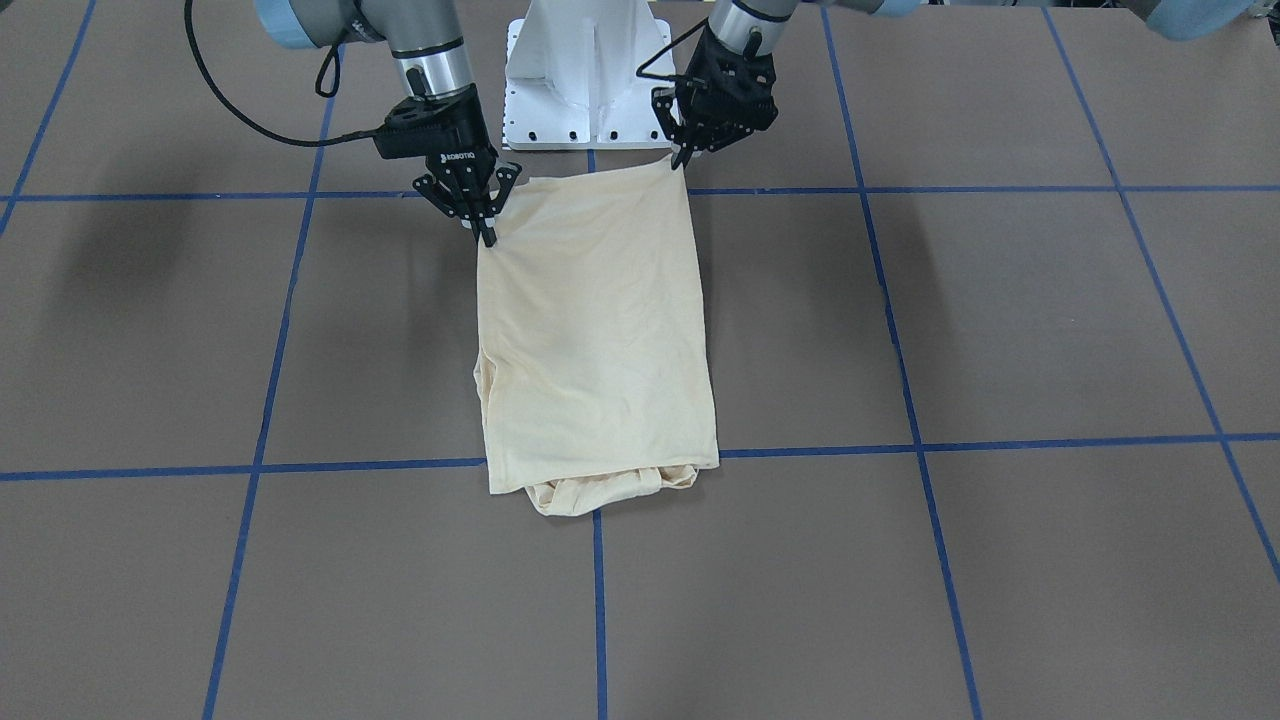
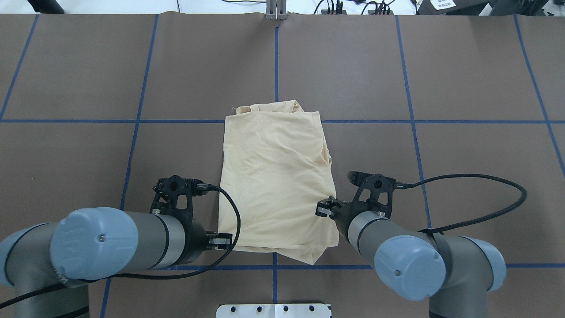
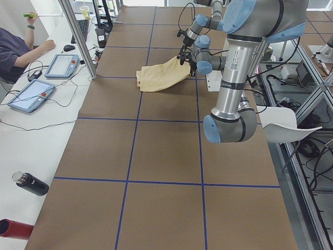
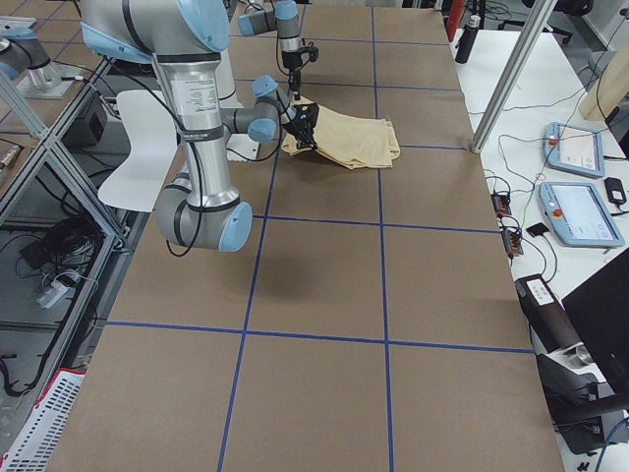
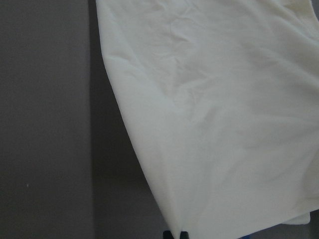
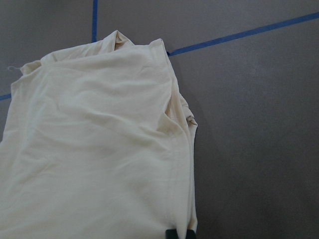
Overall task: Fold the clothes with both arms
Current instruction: 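Lift both shirt sides and fold them toward each other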
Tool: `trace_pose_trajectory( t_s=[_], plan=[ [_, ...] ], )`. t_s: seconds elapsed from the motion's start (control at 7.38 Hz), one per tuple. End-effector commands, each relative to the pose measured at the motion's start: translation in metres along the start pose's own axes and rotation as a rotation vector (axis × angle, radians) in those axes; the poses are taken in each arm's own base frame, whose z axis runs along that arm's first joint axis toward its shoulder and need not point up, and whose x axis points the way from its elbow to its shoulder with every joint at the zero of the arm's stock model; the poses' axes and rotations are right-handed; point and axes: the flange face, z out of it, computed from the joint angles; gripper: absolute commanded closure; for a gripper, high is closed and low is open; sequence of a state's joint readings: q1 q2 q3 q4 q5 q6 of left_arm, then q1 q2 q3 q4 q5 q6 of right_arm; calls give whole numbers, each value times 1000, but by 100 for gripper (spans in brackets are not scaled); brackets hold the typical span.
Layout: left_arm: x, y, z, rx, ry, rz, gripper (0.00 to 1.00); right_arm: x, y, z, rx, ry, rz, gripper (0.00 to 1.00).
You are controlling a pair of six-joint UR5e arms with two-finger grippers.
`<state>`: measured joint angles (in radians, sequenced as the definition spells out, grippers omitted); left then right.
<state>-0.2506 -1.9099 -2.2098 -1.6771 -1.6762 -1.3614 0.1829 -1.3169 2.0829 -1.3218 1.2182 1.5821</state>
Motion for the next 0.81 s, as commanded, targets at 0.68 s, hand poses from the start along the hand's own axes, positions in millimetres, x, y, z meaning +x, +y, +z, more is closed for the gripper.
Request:
trace_pose_trajectory(
  t_s=[0.68],
  plan=[
    [17, -126, 7, 72, -183, 57, 100, -54, -88, 63, 79, 84, -19, 100]
  ],
)
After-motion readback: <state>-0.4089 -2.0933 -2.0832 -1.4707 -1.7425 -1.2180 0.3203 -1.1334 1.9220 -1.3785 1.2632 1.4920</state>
